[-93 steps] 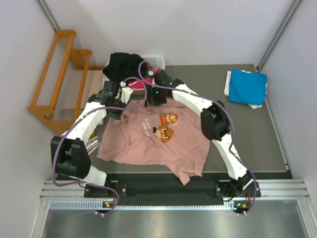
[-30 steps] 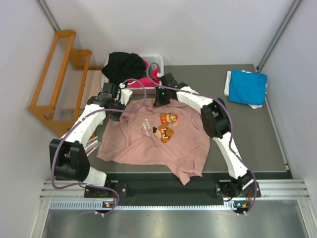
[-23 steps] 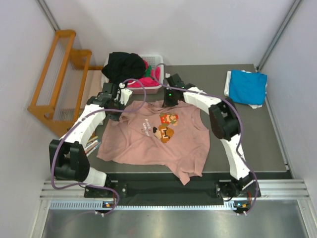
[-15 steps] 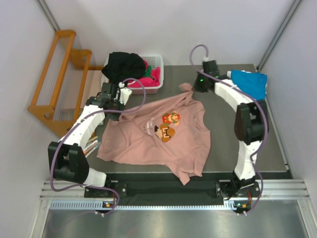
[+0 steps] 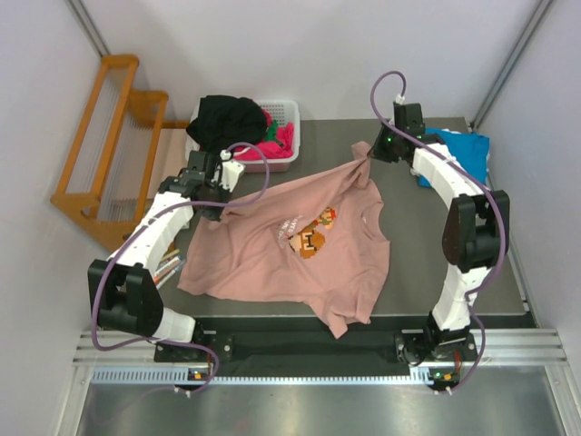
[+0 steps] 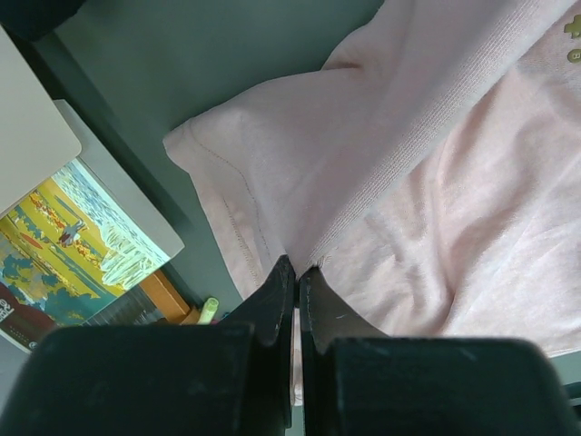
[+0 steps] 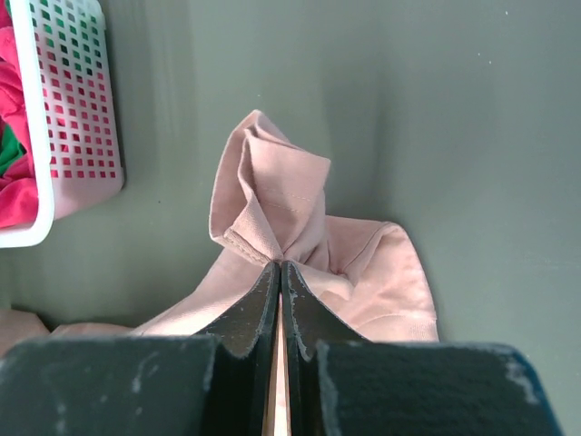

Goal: Fold and stack the t-shirts
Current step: Flatten the tshirt out

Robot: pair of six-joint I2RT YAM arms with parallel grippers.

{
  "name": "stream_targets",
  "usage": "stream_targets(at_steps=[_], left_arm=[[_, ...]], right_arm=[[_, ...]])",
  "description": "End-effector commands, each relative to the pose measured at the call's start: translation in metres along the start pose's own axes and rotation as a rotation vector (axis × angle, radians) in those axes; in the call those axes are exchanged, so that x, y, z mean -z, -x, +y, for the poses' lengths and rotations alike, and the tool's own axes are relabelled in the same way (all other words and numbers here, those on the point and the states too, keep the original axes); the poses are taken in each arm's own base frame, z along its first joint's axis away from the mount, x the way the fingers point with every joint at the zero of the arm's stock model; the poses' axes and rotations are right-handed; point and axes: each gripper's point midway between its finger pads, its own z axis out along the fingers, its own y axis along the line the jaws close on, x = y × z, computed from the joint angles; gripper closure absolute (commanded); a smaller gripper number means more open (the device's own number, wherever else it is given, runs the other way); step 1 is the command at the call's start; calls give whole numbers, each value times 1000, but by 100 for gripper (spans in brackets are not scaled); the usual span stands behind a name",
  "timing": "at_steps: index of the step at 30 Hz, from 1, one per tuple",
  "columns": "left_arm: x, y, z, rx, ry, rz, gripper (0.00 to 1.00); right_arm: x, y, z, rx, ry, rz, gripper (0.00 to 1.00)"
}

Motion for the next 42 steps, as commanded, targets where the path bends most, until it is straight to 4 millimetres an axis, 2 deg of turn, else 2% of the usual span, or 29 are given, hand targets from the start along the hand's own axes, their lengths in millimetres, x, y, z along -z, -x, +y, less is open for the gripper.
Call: stream_targets(at_steps=[1, 3, 5, 6, 8, 9, 11, 12, 14, 15, 17, 18, 20, 21, 22, 23, 24, 26, 27, 29, 30, 32, 33, 35, 36, 38, 40, 41, 42], left_arm=[[16, 11, 9, 12, 35, -44, 100], [18, 14, 10, 12, 38, -51, 100], [24, 16, 11, 20, 38, -52, 100], [32, 25, 13, 23, 46, -75, 100], [49, 30, 14, 34, 48, -86, 100], [66, 47, 12, 32, 26, -144, 100], [94, 60, 11, 33, 21, -213, 100], [115, 69, 11, 30, 23, -254, 100], [149, 77, 3, 13, 8, -334, 100], [172, 87, 2, 0, 15, -389, 100], [202, 83, -11, -28, -10, -428, 100], [224, 88, -14, -39, -12, -479, 100], [251, 78, -24, -61, -45, -519, 100], [267, 76, -27, -75, -49, -555, 100], [276, 69, -31, -103, -60, -564, 100], [292, 63, -39, -123, -77, -608, 100], [309, 62, -40, -145, -69, -654, 100], [345, 52, -49, -187, -71, -741, 100], [358, 49, -51, -201, -63, -775, 100], [391, 41, -52, -216, -29, -852, 100], [400, 38, -52, -219, -20, -870, 100], [420, 35, -53, -222, 1, -911, 100], [425, 35, -55, -232, -1, -927, 100], [435, 35, -56, -241, 16, -959, 100], [439, 36, -56, -245, 25, -978, 100], [444, 36, -59, -259, 27, -1002, 100], [448, 36, -61, -266, 32, -1031, 100], [434, 37, -59, -254, 22, -994, 100], [428, 37, -57, -253, 24, -982, 100]], right_arm=[[44, 49, 19, 33, 44, -165, 100], [70, 63, 31, 41, 79, -227, 100], [86, 65, 35, 37, 93, -246, 100], [109, 72, 42, 42, 114, -284, 100], [129, 70, 45, 39, 130, -309, 100], [158, 76, 53, 46, 158, -361, 100], [182, 73, 53, 49, 166, -393, 100], [213, 76, 58, 56, 189, -445, 100], [239, 71, 58, 66, 200, -477, 100], [268, 70, 61, 76, 219, -520, 100], [293, 67, 58, 92, 210, -561, 100], [317, 62, 56, 97, 211, -590, 100], [345, 62, 55, 113, 207, -638, 100], [372, 59, 56, 121, 217, -677, 100], [386, 58, 56, 129, 218, -701, 100], [398, 55, 54, 129, 212, -715, 100], [426, 53, 57, 134, 238, -766, 100], [450, 52, 55, 126, 234, -819, 100], [477, 50, 57, 127, 259, -872, 100], [501, 47, 55, 119, 265, -918, 100], [527, 46, 57, 117, 288, -971, 100], [555, 45, 57, 113, 303, -1020, 100], [584, 46, 60, 111, 328, -1078, 100], [607, 46, 61, 109, 345, -1115, 100], [627, 48, 64, 109, 368, -1153, 100], [643, 48, 64, 106, 386, -1186, 100], [649, 47, 66, 109, 404, -1198, 100], [643, 48, 66, 109, 401, -1187, 100], [627, 49, 66, 107, 386, -1154, 100]])
